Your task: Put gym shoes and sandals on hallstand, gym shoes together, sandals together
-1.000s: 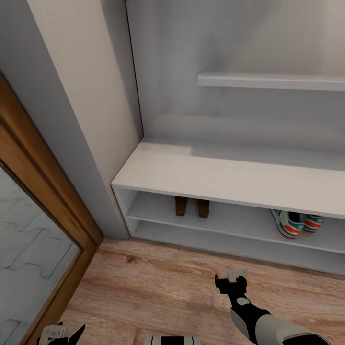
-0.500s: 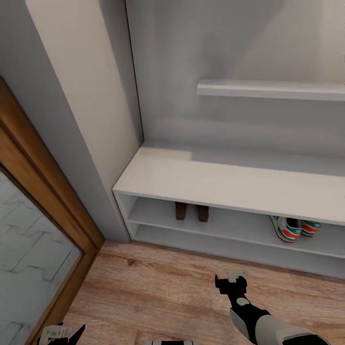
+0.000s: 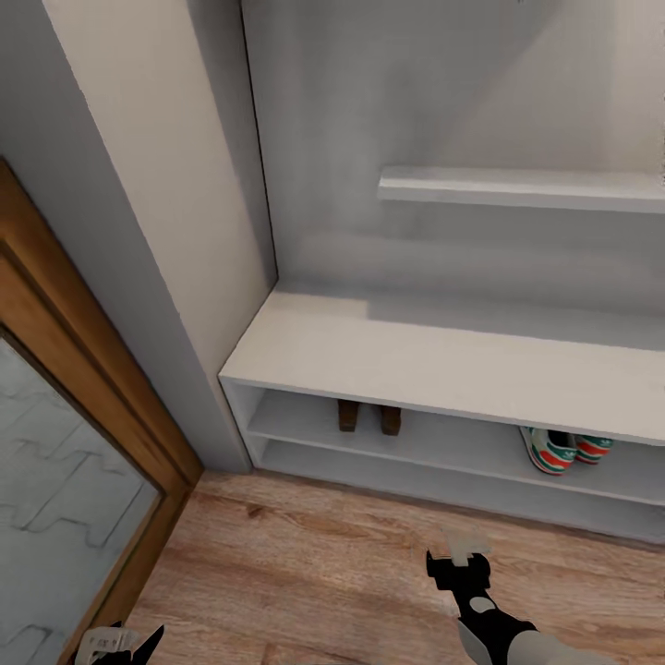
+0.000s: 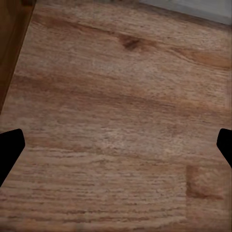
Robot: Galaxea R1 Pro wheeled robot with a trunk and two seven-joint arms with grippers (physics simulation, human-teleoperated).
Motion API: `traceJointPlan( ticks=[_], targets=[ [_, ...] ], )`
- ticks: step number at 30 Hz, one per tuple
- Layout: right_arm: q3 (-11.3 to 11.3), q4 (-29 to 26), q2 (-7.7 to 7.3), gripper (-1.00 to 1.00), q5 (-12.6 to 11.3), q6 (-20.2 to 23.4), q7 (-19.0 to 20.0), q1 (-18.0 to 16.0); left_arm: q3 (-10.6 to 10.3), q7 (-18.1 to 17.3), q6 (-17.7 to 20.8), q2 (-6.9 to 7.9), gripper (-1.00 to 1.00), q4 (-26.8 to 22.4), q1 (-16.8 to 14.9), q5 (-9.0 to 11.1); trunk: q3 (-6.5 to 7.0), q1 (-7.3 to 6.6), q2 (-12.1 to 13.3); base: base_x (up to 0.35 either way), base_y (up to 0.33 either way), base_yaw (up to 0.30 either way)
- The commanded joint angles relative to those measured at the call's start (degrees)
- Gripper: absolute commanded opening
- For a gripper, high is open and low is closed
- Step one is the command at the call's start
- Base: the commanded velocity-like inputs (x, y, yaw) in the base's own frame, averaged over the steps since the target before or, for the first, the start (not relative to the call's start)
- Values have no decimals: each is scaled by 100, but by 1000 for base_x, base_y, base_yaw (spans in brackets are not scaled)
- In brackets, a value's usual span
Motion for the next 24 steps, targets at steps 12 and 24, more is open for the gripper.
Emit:
traceJointPlan(
  ticks=[12,24],
  targets=[
    [50,6,-26,100,-12,-7,-30,500,21,-55,12,-1,100,7,-4,38,212,-265,481,0,0,-253],
    [48,6,-40,100,-9,-3,-28,1096,21,-54,12,-6,100,7,-4,32,428,-529,962,0,0,-298]
  ],
)
